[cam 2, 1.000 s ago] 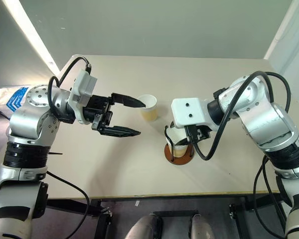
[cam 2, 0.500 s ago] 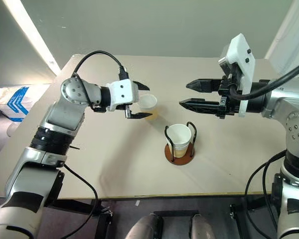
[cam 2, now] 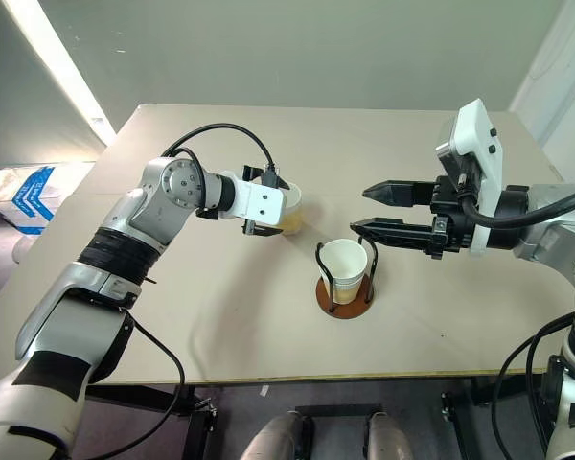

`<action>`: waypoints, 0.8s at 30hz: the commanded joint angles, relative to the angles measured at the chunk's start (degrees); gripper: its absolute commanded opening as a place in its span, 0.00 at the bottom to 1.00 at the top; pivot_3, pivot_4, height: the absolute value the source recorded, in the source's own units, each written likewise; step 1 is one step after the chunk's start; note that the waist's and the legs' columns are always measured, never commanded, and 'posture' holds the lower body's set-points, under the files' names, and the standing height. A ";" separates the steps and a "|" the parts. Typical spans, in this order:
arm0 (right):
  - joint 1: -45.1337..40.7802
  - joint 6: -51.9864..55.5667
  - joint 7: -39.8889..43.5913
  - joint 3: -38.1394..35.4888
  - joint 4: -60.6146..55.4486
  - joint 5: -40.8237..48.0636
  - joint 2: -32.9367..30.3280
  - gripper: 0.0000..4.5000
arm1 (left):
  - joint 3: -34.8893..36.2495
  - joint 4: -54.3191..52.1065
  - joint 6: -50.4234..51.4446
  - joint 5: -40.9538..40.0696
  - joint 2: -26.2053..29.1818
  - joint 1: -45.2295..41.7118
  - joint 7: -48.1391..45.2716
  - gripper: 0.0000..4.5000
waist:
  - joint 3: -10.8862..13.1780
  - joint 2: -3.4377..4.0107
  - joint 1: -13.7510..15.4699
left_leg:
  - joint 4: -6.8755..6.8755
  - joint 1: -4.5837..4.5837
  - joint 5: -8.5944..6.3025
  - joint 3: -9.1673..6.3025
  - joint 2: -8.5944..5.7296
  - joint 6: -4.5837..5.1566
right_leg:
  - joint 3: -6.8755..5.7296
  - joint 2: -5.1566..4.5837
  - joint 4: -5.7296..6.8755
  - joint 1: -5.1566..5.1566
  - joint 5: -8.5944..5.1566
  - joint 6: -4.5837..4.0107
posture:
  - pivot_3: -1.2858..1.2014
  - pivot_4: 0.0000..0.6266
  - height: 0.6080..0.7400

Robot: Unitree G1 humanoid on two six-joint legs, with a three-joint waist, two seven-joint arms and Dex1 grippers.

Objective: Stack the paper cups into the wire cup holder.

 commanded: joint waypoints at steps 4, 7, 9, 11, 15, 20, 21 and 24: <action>0.60 -2.05 -2.19 -1.65 -0.74 3.73 -2.38 0.58 | -1.32 6.87 -3.91 4.13 -1.11 -3.74 3.58 1.00 | 0.00 0.00 0.14 | 0.01 -0.01 -0.03 0.00 -0.01 0.05 | 0.00 -0.01 -0.01 0.00 0.01 0.01 | 0.52 0.24 1.00; 0.70 -2.73 -2.86 -1.26 -0.49 4.52 -3.00 0.58 | -1.75 9.19 -5.32 5.32 -1.67 -4.46 4.51 1.00 | 0.00 0.00 0.15 | 0.02 -0.05 -0.02 0.00 -0.01 0.04 | 0.00 0.00 -0.01 -0.03 0.02 0.04 | 0.52 0.24 1.00; 0.60 -3.20 -3.36 -0.97 -0.17 4.93 -3.28 0.58 | -2.49 11.61 -6.57 6.55 -2.79 -5.34 5.61 0.96 | 0.00 0.00 0.19 | 0.02 -0.08 -0.02 0.00 -0.01 0.03 | -0.01 0.00 -0.01 -0.06 0.03 0.05 | 0.52 0.24 1.00; 0.61 -3.59 -3.87 -0.73 0.00 5.32 -3.50 0.58 | -3.20 14.17 -8.12 7.47 -3.98 -6.24 6.39 0.89 | 0.00 0.00 0.41 | 0.04 -0.11 -0.02 0.00 -0.01 0.03 | -0.02 0.00 -0.02 -0.06 0.04 0.09 | 0.52 0.24 1.00; 0.75 -3.70 -5.26 -0.55 -0.41 6.52 -3.58 0.58 | -3.59 18.31 -10.64 7.86 -5.67 -8.05 6.87 0.57 | 0.00 0.00 0.47 | 0.14 -0.20 -0.04 0.01 -0.02 0.06 | -0.01 -0.01 -0.03 -0.08 0.07 0.15 | 0.52 0.24 1.00; 1.15 -3.73 -6.88 -0.63 -0.81 8.25 -4.07 0.58 | -3.68 20.82 -14.23 7.08 -6.08 -8.78 3.86 0.18 | 0.00 0.00 0.45 | 0.18 -0.33 -0.02 0.01 -0.02 0.03 | -0.02 0.00 -0.01 -0.21 0.08 0.19 | 0.52 0.24 1.00; 1.26 -3.83 -7.01 -0.66 -0.76 8.52 -4.28 0.58 | -3.51 21.02 -14.70 6.79 -6.11 -8.83 3.16 0.10 | 0.00 0.00 0.45 | 0.18 -0.34 -0.02 0.01 -0.01 0.03 | -0.02 0.01 -0.01 -0.21 0.08 0.20 | 0.52 0.24 1.00; 1.64 -4.30 -6.83 -0.61 -0.12 8.92 -5.20 0.58 | -2.82 21.17 -15.74 5.74 -6.03 -8.83 0.99 0.01 | 0.00 0.00 0.47 | 0.23 -0.36 -0.02 0.02 -0.02 0.03 | -0.02 0.01 0.00 -0.21 0.06 0.23 | 0.52 0.24 1.00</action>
